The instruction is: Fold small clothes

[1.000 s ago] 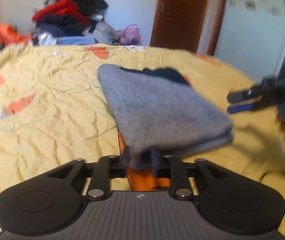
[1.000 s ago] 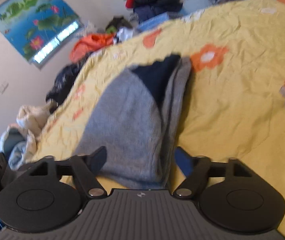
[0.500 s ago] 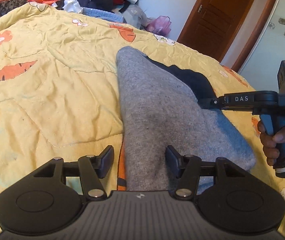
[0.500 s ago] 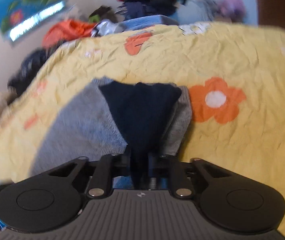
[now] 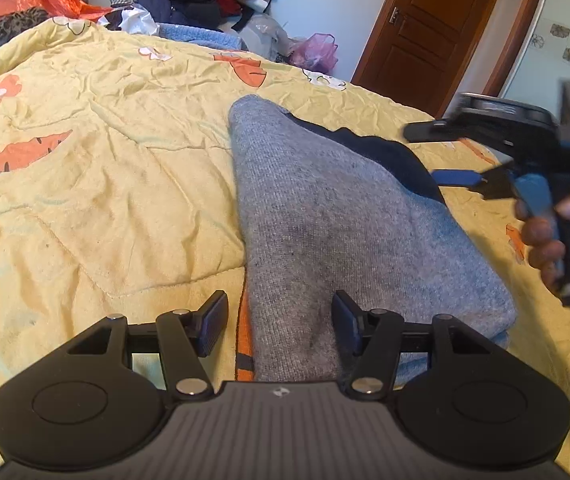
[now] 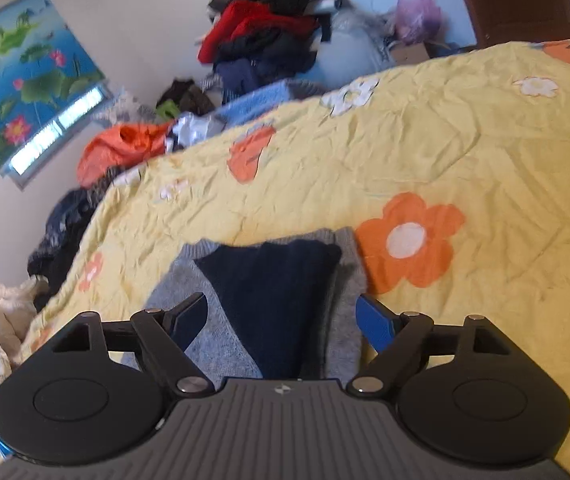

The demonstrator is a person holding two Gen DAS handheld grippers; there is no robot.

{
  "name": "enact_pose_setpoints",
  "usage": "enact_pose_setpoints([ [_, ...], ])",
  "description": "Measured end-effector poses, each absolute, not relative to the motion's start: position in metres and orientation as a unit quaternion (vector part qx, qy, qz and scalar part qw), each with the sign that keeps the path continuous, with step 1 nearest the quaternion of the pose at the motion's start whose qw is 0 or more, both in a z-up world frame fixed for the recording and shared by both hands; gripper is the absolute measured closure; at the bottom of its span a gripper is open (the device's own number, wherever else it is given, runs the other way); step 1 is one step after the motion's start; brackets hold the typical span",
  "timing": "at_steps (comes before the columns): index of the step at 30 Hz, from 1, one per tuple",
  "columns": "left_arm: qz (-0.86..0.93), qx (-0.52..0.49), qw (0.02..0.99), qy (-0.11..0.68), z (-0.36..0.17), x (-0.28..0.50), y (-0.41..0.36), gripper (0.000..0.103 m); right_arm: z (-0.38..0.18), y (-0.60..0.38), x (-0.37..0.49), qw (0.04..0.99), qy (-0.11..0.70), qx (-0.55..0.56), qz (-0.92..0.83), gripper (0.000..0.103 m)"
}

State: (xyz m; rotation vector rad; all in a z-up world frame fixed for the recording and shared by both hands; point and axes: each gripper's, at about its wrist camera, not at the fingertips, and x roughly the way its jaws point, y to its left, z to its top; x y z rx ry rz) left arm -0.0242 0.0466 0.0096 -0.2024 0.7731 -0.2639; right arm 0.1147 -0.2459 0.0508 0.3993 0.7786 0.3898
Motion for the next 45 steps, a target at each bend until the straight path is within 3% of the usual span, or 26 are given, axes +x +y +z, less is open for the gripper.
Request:
enact_pose_setpoints([
  [1, -0.129, -0.096, 0.913, 0.375, 0.009, -0.025, 0.046, 0.046, 0.047, -0.238, 0.120, 0.885, 0.384, 0.179, 0.190, 0.027],
  [3, -0.131, -0.095, 0.913, 0.373, 0.009, -0.026, 0.047, 0.046, 0.037, -0.220, 0.128, 0.887, 0.405, 0.120, 0.186, 0.065],
  [5, -0.134, -0.093, 0.914, 0.372, 0.009, -0.027, 0.048, 0.046, 0.029, -0.216, 0.130, 0.899, 0.392, 0.057, 0.187, 0.075],
  [7, -0.134, -0.089, 0.915, 0.370, 0.009, -0.028, 0.047, 0.046, 0.027, -0.238, 0.139, 0.888, 0.404, 0.116, 0.187, 0.081],
  [9, -0.133, -0.086, 0.914, 0.373, 0.010, -0.028, 0.046, 0.046, 0.025, -0.249, 0.137, 0.886, 0.403, 0.139, 0.182, 0.079],
  [10, -0.133, -0.091, 0.911, 0.379, 0.012, -0.028, 0.048, 0.046, 0.026, -0.251, 0.133, 0.885, 0.400, 0.150, 0.183, 0.069],
  [11, -0.137, -0.100, 0.908, 0.382, 0.015, -0.028, 0.052, 0.047, 0.027, -0.254, 0.126, 0.886, 0.397, 0.160, 0.179, 0.049],
  [14, -0.142, -0.139, 0.910, 0.363, 0.033, -0.021, 0.070, 0.046, 0.036, -0.266, 0.100, 0.893, 0.370, 0.191, 0.168, 0.023],
  [16, -0.134, -0.169, 0.908, 0.359, 0.043, -0.001, 0.080, 0.046, 0.039, -0.275, 0.091, 0.898, 0.347, 0.212, 0.168, 0.022],
  [21, -0.132, -0.207, 0.876, 0.414, 0.030, 0.067, 0.073, 0.049, 0.018, -0.265, 0.118, 0.872, 0.405, 0.230, 0.151, 0.024],
  [22, -0.137, -0.194, 0.878, 0.415, 0.029, 0.074, 0.065, 0.063, 0.015, -0.255, 0.120, 0.873, 0.409, 0.218, 0.154, 0.040],
  [23, -0.136, -0.172, 0.884, 0.413, 0.030, 0.078, 0.057, 0.064, 0.015, -0.246, 0.118, 0.878, 0.407, 0.195, 0.163, 0.071],
  [26, -0.129, -0.087, 0.905, 0.397, 0.024, 0.078, 0.036, 0.063, 0.017, -0.230, 0.109, 0.901, 0.381, 0.113, 0.174, 0.074],
  [30, -0.133, -0.079, 0.913, 0.378, 0.026, 0.062, 0.038, 0.060, 0.007, -0.258, 0.111, 0.883, 0.385, 0.197, 0.180, 0.056],
  [32, -0.148, -0.111, 0.905, 0.382, 0.030, 0.047, 0.050, 0.046, 0.015, -0.259, 0.099, 0.880, 0.398, 0.203, 0.165, 0.023],
  [33, -0.162, -0.131, 0.897, 0.390, 0.030, 0.038, 0.057, 0.043, 0.019, -0.259, 0.091, 0.873, 0.407, 0.206, 0.173, 0.015],
  [34, -0.177, -0.154, 0.886, 0.400, 0.028, 0.028, 0.064, 0.042, 0.023, -0.261, 0.078, 0.867, 0.408, 0.212, 0.193, 0.009],
  [36, -0.197, -0.203, 0.859, 0.426, 0.017, 0.012, 0.077, 0.042, 0.024, -0.269, 0.050, 0.853, 0.409, 0.224, 0.234, 0.010],
  [40, -0.214, -0.280, 0.830, 0.432, 0.003, -0.002, 0.089, 0.043, 0.005, -0.280, 0.013, 0.821, 0.428, 0.262, 0.274, 0.022],
  [41, -0.212, -0.282, 0.829, 0.434, 0.003, -0.001, 0.088, 0.053, 0.004, -0.279, 0.008, 0.817, 0.427, 0.267, 0.281, 0.036],
  [42, -0.209, -0.273, 0.830, 0.440, 0.004, 0.001, 0.083, 0.072, 0.002, -0.277, 0.007, 0.812, 0.433, 0.270, 0.284, 0.050],
  [43, -0.203, -0.255, 0.831, 0.450, 0.004, 0.003, 0.078, 0.090, -0.001, -0.273, 0.008, 0.805, 0.447, 0.268, 0.283, 0.084],
  [45, -0.194, -0.241, 0.837, 0.451, 0.006, 0.001, 0.074, 0.090, -0.003, -0.265, 0.008, 0.809, 0.454, 0.248, 0.281, 0.084],
])
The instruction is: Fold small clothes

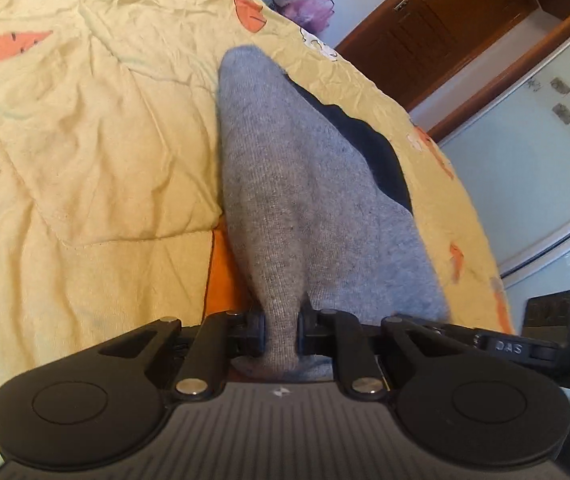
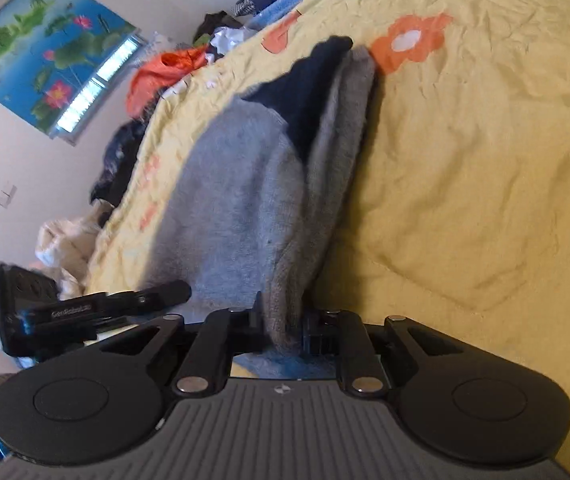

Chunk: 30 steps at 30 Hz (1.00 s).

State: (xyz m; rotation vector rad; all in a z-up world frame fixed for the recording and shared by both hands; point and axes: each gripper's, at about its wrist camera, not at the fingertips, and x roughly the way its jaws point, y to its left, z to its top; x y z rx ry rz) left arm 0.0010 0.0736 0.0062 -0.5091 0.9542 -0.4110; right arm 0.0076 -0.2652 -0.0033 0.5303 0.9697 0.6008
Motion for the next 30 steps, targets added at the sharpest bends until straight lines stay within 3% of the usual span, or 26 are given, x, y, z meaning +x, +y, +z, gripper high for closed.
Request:
enact_pose_setpoints([
  [7, -0.209, -0.183, 0.848, 0.452, 0.015, -0.038, 0.070, 0.091, 0.028, -0.270, -0.028, 0.819, 0.440, 0.196, 0.312, 0.083],
  [9, -0.205, -0.162, 0.857, 0.445, 0.009, -0.046, 0.068, 0.085, 0.019, -0.272, -0.033, 0.817, 0.448, 0.188, 0.309, 0.079],
  [10, -0.205, -0.167, 0.857, 0.442, 0.010, -0.047, 0.070, 0.078, 0.014, -0.273, -0.034, 0.818, 0.452, 0.193, 0.300, 0.070],
  [12, -0.208, -0.180, 0.856, 0.438, 0.015, -0.050, 0.077, 0.053, 0.013, -0.282, -0.041, 0.813, 0.445, 0.238, 0.289, 0.049],
  [13, -0.206, -0.182, 0.860, 0.430, 0.018, -0.051, 0.080, 0.025, 0.014, -0.285, -0.044, 0.811, 0.436, 0.258, 0.291, 0.024],
  [14, -0.196, -0.181, 0.870, 0.415, 0.021, -0.055, 0.083, 0.014, 0.017, -0.290, -0.048, 0.815, 0.422, 0.271, 0.291, 0.008],
  [15, -0.187, -0.181, 0.878, 0.401, 0.024, -0.056, 0.084, 0.014, 0.019, -0.294, -0.052, 0.818, 0.408, 0.283, 0.288, 0.010],
  [18, -0.193, -0.216, 0.860, 0.421, 0.016, -0.041, 0.080, 0.016, 0.011, -0.297, -0.047, 0.796, 0.421, 0.325, 0.290, 0.028],
  [19, -0.199, -0.222, 0.852, 0.431, 0.011, -0.036, 0.076, 0.020, 0.005, -0.295, -0.042, 0.788, 0.431, 0.335, 0.285, 0.041],
  [21, -0.200, -0.194, 0.858, 0.432, 0.010, -0.034, 0.064, 0.056, -0.006, -0.282, -0.036, 0.785, 0.455, 0.320, 0.271, 0.064],
  [22, -0.204, -0.185, 0.850, 0.448, 0.008, -0.031, 0.059, 0.088, -0.008, -0.278, -0.035, 0.786, 0.458, 0.313, 0.271, 0.081],
  [30, -0.236, -0.151, 0.858, 0.432, 0.029, -0.077, 0.074, 0.091, 0.022, -0.283, -0.073, 0.796, 0.439, 0.257, 0.327, 0.084],
])
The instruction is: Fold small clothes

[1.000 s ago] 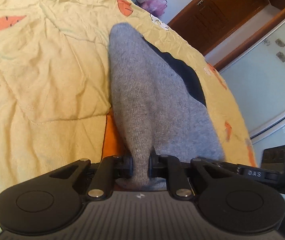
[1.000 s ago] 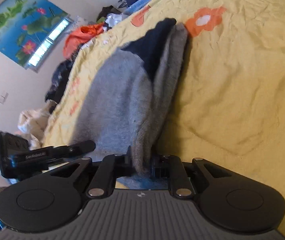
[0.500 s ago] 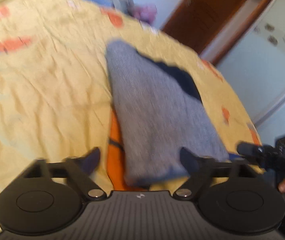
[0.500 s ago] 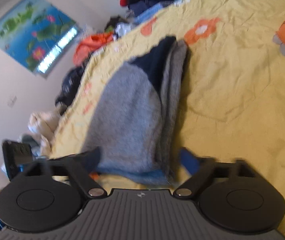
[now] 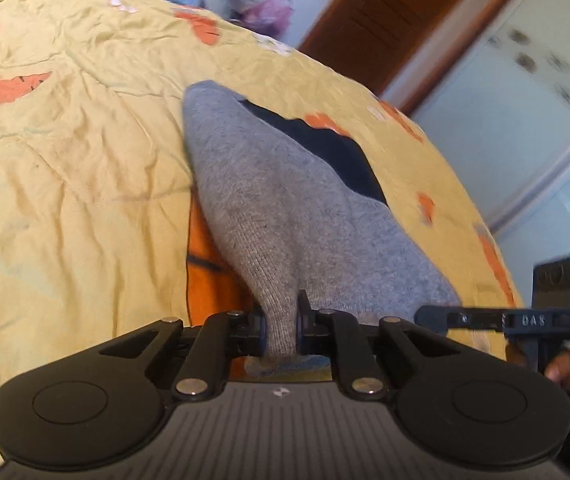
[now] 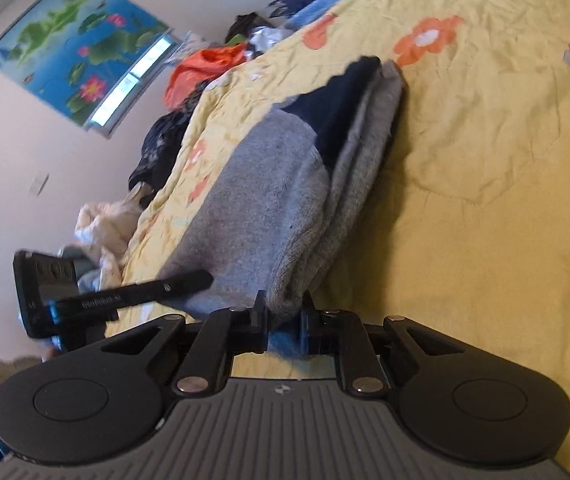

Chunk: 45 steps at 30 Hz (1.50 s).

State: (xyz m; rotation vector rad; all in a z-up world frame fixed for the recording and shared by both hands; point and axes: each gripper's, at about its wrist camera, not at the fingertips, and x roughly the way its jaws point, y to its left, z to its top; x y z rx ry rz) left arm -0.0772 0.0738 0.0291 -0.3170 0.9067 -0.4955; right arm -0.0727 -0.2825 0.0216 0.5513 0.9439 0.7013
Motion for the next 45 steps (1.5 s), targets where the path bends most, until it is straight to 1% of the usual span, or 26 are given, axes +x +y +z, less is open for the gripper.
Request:
enact_pose_setpoints([
  [3, -0.221, -0.083, 0.866, 0.441, 0.015, -0.089, 0.062, 0.082, 0.014, -0.280, -0.089, 0.810, 0.449, 0.203, 0.318, 0.081],
  [5, -0.221, -0.050, 0.877, 0.425, 0.027, -0.097, 0.061, 0.078, 0.009, -0.283, -0.090, 0.804, 0.461, 0.213, 0.309, 0.063],
  [6, -0.220, -0.028, 0.888, 0.404, 0.039, -0.102, 0.060, 0.078, 0.014, -0.288, -0.091, 0.804, 0.457, 0.224, 0.308, 0.058],
  [7, -0.216, -0.001, 0.901, 0.376, 0.052, -0.106, 0.057, 0.072, 0.024, -0.293, -0.091, 0.814, 0.440, 0.229, 0.303, 0.053],
  [8, -0.212, 0.028, 0.915, 0.341, 0.064, -0.108, 0.052, 0.048, 0.036, -0.298, -0.089, 0.830, 0.413, 0.229, 0.297, 0.050],
  [9, -0.203, 0.057, 0.928, 0.305, 0.073, -0.107, 0.043, 0.030, 0.050, -0.299, -0.084, 0.846, 0.389, 0.221, 0.291, 0.050],
  [10, -0.186, 0.084, 0.941, 0.271, 0.079, -0.102, 0.033, 0.001, 0.062, -0.296, -0.075, 0.859, 0.370, 0.210, 0.283, 0.050],
  [12, -0.163, 0.120, 0.953, 0.227, 0.080, -0.081, 0.009, 0.000, 0.081, -0.280, -0.049, 0.883, 0.341, 0.185, 0.264, 0.050],
  [14, -0.172, 0.141, 0.948, 0.226, 0.072, -0.052, -0.016, 0.001, 0.088, -0.256, -0.015, 0.890, 0.328, 0.170, 0.268, 0.050],
  [16, -0.188, 0.156, 0.938, 0.248, 0.057, -0.027, -0.037, 0.001, 0.084, -0.232, 0.020, 0.883, 0.336, 0.174, 0.279, 0.047],
  [18, -0.189, 0.176, 0.921, 0.291, 0.035, -0.005, -0.052, 0.001, 0.069, -0.209, 0.053, 0.884, 0.361, 0.139, 0.263, 0.037],
  [19, -0.188, 0.176, 0.913, 0.316, 0.021, 0.004, -0.053, 0.001, 0.057, -0.201, 0.065, 0.889, 0.379, 0.105, 0.233, 0.036],
  [20, -0.193, 0.158, 0.916, 0.314, 0.013, 0.005, -0.046, 0.000, 0.044, -0.195, 0.075, 0.889, 0.402, 0.072, 0.205, 0.040],
  [23, -0.200, 0.143, 0.921, 0.302, 0.009, 0.000, -0.035, 0.000, 0.026, -0.199, 0.070, 0.902, 0.371, 0.058, 0.214, 0.046],
  [27, -0.199, 0.143, 0.923, 0.297, 0.006, 0.002, -0.037, 0.000, 0.027, -0.201, 0.072, 0.898, 0.377, 0.063, 0.216, 0.046],
  [29, -0.196, 0.143, 0.925, 0.293, 0.006, -0.001, -0.037, 0.000, 0.033, -0.207, 0.074, 0.895, 0.385, 0.089, 0.208, 0.052],
  [32, -0.194, 0.141, 0.926, 0.290, 0.006, 0.001, -0.038, 0.000, 0.050, -0.216, 0.055, 0.898, 0.368, 0.147, 0.194, 0.048],
  [33, -0.194, 0.142, 0.926, 0.290, 0.006, 0.000, -0.040, 0.000, 0.057, -0.214, 0.045, 0.899, 0.356, 0.148, 0.209, 0.048],
  [35, -0.195, 0.143, 0.926, 0.290, 0.006, -0.001, -0.041, 0.000, 0.061, -0.203, 0.029, 0.896, 0.350, 0.132, 0.240, 0.039],
  [36, -0.196, 0.143, 0.926, 0.290, 0.005, 0.000, -0.040, 0.000, 0.056, -0.197, 0.027, 0.892, 0.360, 0.118, 0.247, 0.039],
  [37, -0.195, 0.144, 0.926, 0.289, 0.005, -0.001, -0.040, 0.000, 0.045, -0.194, 0.030, 0.884, 0.383, 0.109, 0.245, 0.040],
  [38, -0.192, 0.144, 0.927, 0.287, 0.005, -0.002, -0.040, 0.000, 0.031, -0.197, 0.032, 0.879, 0.391, 0.114, 0.250, 0.046],
  [39, -0.190, 0.145, 0.928, 0.285, 0.006, -0.003, -0.040, 0.000, 0.024, -0.205, 0.031, 0.884, 0.367, 0.125, 0.263, 0.050],
  [41, -0.179, 0.150, 0.931, 0.279, 0.007, -0.009, -0.041, 0.000, 0.021, -0.224, 0.034, 0.875, 0.376, 0.177, 0.248, 0.079],
  [43, -0.160, 0.154, 0.936, 0.272, 0.011, -0.018, -0.040, 0.000, 0.026, -0.236, 0.032, 0.867, 0.392, 0.202, 0.230, 0.080],
  [45, -0.145, 0.148, 0.940, 0.271, 0.018, -0.032, -0.036, 0.000, 0.038, -0.240, 0.012, 0.874, 0.383, 0.203, 0.221, 0.066],
])
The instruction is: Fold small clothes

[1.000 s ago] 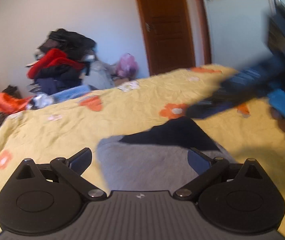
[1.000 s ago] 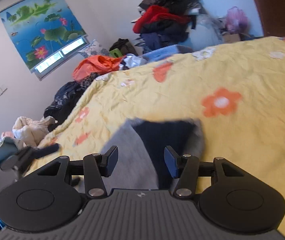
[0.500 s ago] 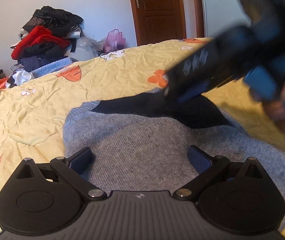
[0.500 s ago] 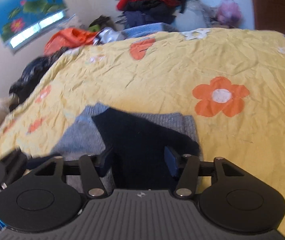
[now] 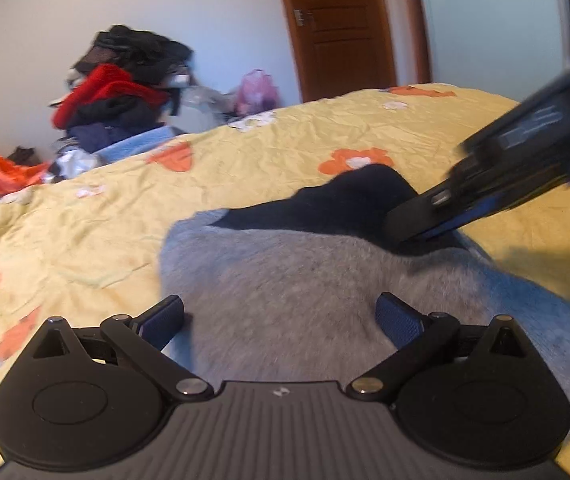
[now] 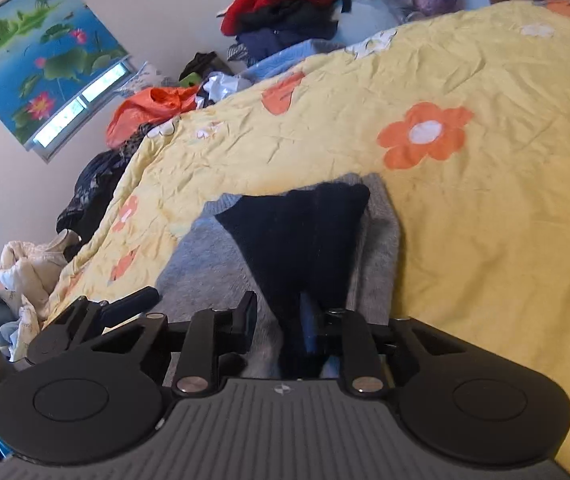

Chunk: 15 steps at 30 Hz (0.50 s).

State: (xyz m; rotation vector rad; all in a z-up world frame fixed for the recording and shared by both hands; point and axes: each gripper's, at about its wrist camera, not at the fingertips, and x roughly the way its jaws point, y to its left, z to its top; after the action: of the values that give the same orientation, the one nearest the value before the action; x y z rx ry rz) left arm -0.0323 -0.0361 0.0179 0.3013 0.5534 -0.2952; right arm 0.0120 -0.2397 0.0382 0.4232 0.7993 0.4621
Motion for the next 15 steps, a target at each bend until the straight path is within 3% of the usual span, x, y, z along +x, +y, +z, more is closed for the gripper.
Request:
enact_pose_setpoints([
  [2, -0.152, 0.120, 0.946, 0.261, 0.027, -0.054, -0.026, 0.000, 0.053, -0.238, -0.019, 0.886, 0.353, 0.190, 0.232, 0.041],
  [4, -0.183, 0.087, 0.943, 0.263, 0.031, -0.075, -0.020, 0.000, 0.062, -0.234, -0.046, 0.883, 0.331, 0.198, 0.269, 0.031],
  [9, -0.239, 0.135, 0.913, 0.302, 0.008, -0.104, -0.030, 0.001, 0.037, -0.215, -0.055, 0.867, 0.370, 0.190, 0.276, 0.032],
  [11, -0.238, 0.123, 0.913, 0.309, -0.002, -0.104, -0.015, 0.000, 0.014, -0.220, -0.052, 0.866, 0.379, 0.188, 0.267, 0.044],
  [13, -0.216, 0.106, 0.914, 0.328, 0.000, -0.096, -0.001, 0.000, 0.013, -0.229, -0.054, 0.860, 0.381, 0.209, 0.270, 0.048],
  [15, -0.201, 0.091, 0.911, 0.348, 0.004, -0.090, 0.008, 0.000, 0.025, -0.230, -0.059, 0.857, 0.396, 0.206, 0.258, 0.045],
])
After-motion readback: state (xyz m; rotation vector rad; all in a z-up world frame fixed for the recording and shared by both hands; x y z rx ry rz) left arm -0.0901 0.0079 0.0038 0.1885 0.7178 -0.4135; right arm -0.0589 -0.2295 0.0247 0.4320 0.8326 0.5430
